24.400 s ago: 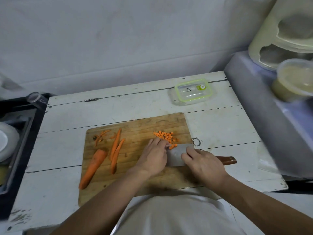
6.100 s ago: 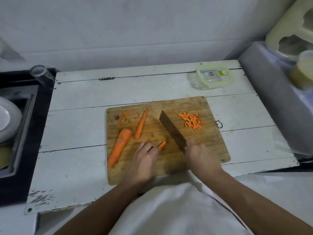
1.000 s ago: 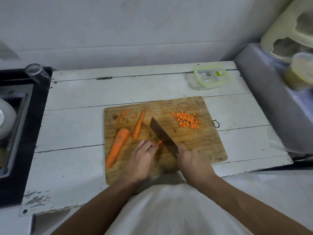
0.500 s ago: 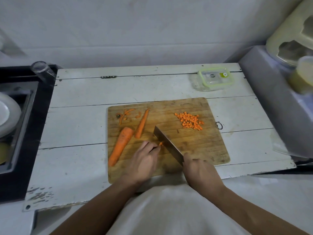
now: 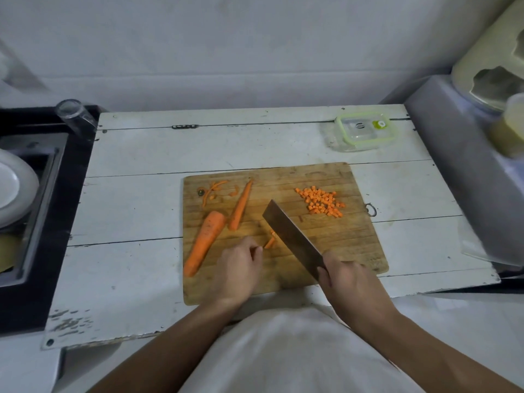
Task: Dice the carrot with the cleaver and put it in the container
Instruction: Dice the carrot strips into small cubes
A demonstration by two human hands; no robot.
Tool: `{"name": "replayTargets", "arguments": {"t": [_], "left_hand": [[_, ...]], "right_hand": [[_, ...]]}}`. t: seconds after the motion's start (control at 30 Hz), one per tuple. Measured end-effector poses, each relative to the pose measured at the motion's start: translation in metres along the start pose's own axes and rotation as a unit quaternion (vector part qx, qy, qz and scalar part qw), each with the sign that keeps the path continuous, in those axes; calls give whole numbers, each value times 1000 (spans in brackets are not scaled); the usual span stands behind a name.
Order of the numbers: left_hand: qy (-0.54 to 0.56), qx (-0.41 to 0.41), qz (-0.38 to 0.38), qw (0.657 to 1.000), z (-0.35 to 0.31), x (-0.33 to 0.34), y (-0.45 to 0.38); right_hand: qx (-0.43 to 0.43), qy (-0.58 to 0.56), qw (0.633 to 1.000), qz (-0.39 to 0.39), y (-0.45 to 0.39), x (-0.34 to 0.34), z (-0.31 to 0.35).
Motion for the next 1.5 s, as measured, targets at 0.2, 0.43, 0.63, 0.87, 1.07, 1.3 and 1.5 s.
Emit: {"name": "replayTargets", "arguments": {"t": [0.2,0.43,0.63,0.87,1.07,1.3,1.5], "left_hand": [[142,-210,14,967,17,15,-13],[190,-238,32,952,15,14,-17],[235,-234,32,943,12,14,-10],[210,-235,35,948,13,14,-7],[217,-261,51,939,17,17,-12],[248,-260,55,932,15,15,-7],[270,-268,46,924,18,16,-3]], "right_hand": [[-6,29,999,17,0,7,4],[-20,73,997,30,-15,35,12],[-17,7,1000,22,-6,19,1],[-20,34,999,23,4,14,-7],[-32,61,997,45,0,30,9],[-19,-6,999,26,-3,22,3],[-19,11,999,43,10,19,-4]]}}
Point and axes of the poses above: each hand's wrist, its own y-axis away from the middle knuckle, its own x-axis out of the palm, z = x × y, the point moved 7 cm from there along -y, towards the middle knuckle, and after that the axes turned 14 degrees about x, right-handed, at the moved point
